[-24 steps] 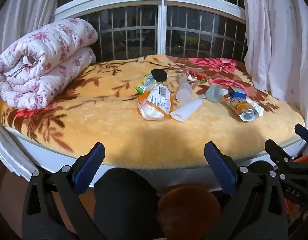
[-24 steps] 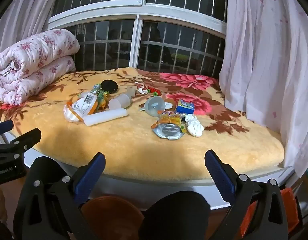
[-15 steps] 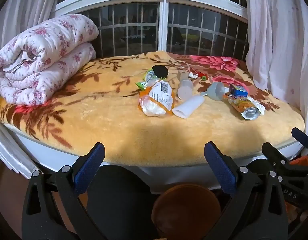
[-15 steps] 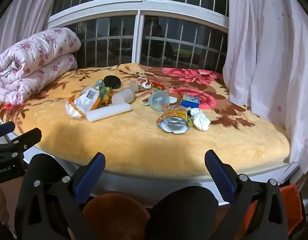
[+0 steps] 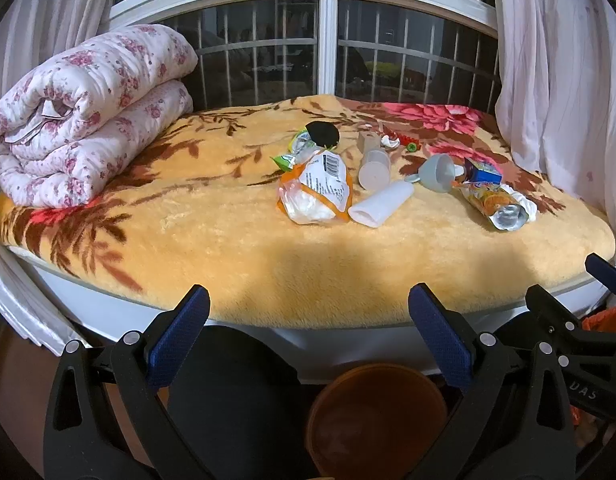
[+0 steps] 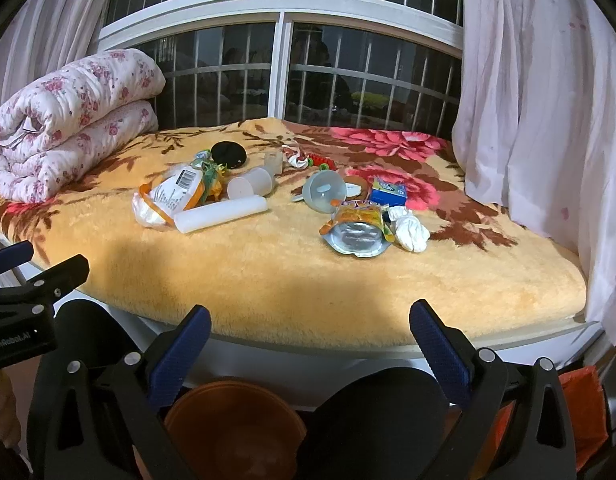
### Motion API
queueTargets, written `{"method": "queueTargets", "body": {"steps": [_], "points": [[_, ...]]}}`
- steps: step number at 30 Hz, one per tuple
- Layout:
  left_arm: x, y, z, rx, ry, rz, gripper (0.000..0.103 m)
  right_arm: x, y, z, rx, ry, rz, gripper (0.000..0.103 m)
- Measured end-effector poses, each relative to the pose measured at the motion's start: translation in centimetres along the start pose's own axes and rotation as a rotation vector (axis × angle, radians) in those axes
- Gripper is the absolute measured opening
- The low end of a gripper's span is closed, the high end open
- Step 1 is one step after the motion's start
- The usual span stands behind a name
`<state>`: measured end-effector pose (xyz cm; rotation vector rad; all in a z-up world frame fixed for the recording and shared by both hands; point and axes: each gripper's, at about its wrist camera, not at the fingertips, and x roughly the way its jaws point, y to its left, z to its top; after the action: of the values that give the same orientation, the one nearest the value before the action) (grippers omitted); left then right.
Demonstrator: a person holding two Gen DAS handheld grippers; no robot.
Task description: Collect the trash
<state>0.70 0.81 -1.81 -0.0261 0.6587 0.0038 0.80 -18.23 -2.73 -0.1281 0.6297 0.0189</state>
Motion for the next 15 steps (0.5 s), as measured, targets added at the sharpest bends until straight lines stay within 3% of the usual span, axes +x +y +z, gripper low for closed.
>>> {"method": "queueTargets", "body": {"steps": [15], "points": [[0.12,-0.15,0.05,0.002,0.005,0.002,0.097,-0.01,0.17,-0.09,-0.001,-0.005,-0.004,0.098]]}}
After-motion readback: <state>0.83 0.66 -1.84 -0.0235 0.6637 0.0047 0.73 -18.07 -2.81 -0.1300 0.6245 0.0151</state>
